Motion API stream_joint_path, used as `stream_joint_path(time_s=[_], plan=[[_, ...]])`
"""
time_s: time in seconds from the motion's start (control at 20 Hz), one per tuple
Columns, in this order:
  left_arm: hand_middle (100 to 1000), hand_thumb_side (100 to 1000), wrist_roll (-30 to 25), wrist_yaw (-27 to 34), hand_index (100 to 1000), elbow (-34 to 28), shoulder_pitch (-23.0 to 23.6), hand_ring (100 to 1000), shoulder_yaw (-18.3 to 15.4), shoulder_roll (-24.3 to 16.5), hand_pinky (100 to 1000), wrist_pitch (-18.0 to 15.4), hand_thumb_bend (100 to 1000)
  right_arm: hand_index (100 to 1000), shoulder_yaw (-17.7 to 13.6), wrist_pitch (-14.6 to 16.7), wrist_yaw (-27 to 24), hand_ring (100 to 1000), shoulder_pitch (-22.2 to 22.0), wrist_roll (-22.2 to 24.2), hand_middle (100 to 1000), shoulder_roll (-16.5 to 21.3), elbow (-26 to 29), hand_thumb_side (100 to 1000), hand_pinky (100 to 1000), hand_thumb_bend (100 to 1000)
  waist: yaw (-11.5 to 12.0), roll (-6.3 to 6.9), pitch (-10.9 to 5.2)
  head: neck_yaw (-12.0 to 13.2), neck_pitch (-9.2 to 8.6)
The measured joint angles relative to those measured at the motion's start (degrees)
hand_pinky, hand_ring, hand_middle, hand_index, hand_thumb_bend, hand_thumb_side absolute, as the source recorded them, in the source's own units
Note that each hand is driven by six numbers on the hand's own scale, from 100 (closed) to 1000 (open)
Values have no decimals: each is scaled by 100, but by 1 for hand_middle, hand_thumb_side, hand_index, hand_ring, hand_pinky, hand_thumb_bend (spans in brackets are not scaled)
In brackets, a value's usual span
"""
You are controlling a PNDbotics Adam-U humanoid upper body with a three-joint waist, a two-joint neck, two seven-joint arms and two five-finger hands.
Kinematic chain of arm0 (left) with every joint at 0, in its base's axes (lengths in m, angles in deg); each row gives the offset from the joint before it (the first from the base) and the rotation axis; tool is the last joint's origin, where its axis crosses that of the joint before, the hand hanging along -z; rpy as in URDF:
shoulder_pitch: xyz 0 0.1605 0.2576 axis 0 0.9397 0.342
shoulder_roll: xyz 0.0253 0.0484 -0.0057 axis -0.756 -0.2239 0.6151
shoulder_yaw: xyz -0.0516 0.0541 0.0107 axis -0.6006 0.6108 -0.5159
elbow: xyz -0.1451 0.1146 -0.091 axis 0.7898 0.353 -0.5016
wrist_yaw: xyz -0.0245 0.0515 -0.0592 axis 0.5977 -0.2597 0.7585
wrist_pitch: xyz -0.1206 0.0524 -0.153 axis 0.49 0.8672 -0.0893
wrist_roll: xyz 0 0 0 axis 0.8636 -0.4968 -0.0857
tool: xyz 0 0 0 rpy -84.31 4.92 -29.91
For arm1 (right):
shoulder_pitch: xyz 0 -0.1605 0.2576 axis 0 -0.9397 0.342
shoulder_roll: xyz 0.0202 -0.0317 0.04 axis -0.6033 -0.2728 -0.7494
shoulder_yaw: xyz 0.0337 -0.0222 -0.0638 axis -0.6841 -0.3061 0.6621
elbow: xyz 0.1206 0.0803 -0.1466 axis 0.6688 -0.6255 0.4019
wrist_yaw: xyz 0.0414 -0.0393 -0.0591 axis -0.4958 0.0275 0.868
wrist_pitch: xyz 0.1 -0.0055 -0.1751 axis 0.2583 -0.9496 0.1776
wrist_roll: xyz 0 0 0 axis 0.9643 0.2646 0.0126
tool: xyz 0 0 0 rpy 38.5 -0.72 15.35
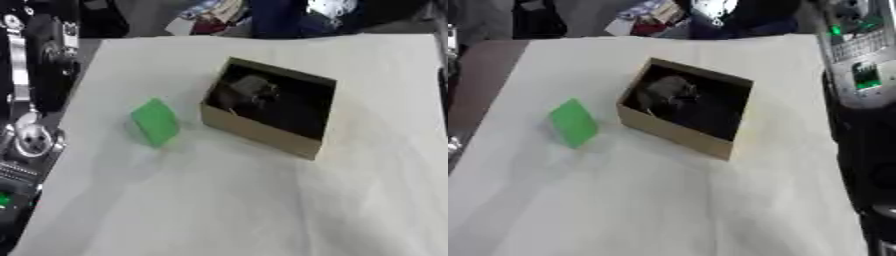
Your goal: Pick up objects on the table and place them in the box.
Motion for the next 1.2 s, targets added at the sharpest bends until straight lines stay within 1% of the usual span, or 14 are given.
stream_joint_path(time_s=[0.1,0.2,0.3,0.5,0.55,0.6,0.65,0.7,0.75,0.8,0.9,1.0,1.15,1.2], plan=[[769,976,-494,-238,930,0,-94,796,11,-360,761,128,280,887,-5,-131,-304,867,-62,-141,826,97,195,486,940,379,-12,5,8,1,7],[782,961,-1038,-427,940,-1,-184,810,27,-667,783,133,300,887,-34,-221,-570,864,-129,-283,824,158,363,475,943,386,-15,17,15,0,21],[790,933,-1597,-581,945,-1,-260,821,29,-916,800,80,333,888,-71,-292,-832,863,-200,-450,823,208,503,471,946,387,-33,19,18,-7,61],[801,920,-2580,-819,951,-2,-438,836,42,-1256,823,-150,379,889,-134,-384,-1296,862,-301,-771,823,301,727,469,947,390,-59,2,44,-8,113],[811,916,-2773,-864,961,-3,-484,850,48,-1310,847,-214,478,888,-144,-399,-1369,861,-306,-821,823,321,761,472,948,392,-68,-6,48,-5,129],[816,925,-2976,-907,967,-3,-550,856,69,-1370,857,-297,522,888,-155,-413,-1426,861,-326,-864,823,333,794,470,948,394,-80,-19,50,1,155],[816,925,-3194,-953,967,-3,-630,856,94,-1438,857,-396,522,888,-173,-428,-1469,861,-351,-904,823,355,829,470,948,394,-87,-31,52,8,168],[826,971,-3410,-1005,982,-3,-699,866,111,-1491,874,-492,676,886,-185,-443,-1507,859,-360,-937,822,367,856,470,948,394,-87,-38,54,19,188],[826,971,-3647,-1058,982,-3,-782,866,139,-1549,874,-597,676,886,-200,-461,-1536,859,-377,-964,822,371,883,470,948,394,-87,-41,55,35,207],[826,991,-3875,-1103,987,-3,-871,871,165,-1599,883,-692,747,886,-212,-476,-1562,858,-393,-989,822,381,904,472,950,391,-89,-42,55,52,210],[834,999,-4348,-1179,999,-4,-1028,879,227,-1688,894,-844,781,886,-223,-504,-1587,858,-398,-1020,823,406,931,478,951,386,-91,-42,56,86,210],[845,1000,-4853,-1199,1000,-6,-1164,892,311,-1755,909,-925,803,887,-234,-522,-1599,859,-399,-1028,824,407,954,483,952,383,-93,-43,56,108,210],[847,982,-5760,-1189,1000,-7,-1353,897,472,-1822,918,-918,829,887,-242,-546,-1607,859,-407,-1010,824,407,971,489,953,381,-95,-42,56,132,210],[848,971,-6066,-1187,1000,-6,-1414,899,520,-1841,921,-898,855,887,-242,-555,-1607,859,-425,-1000,824,406,982,492,953,379,-95,-42,56,136,210]])
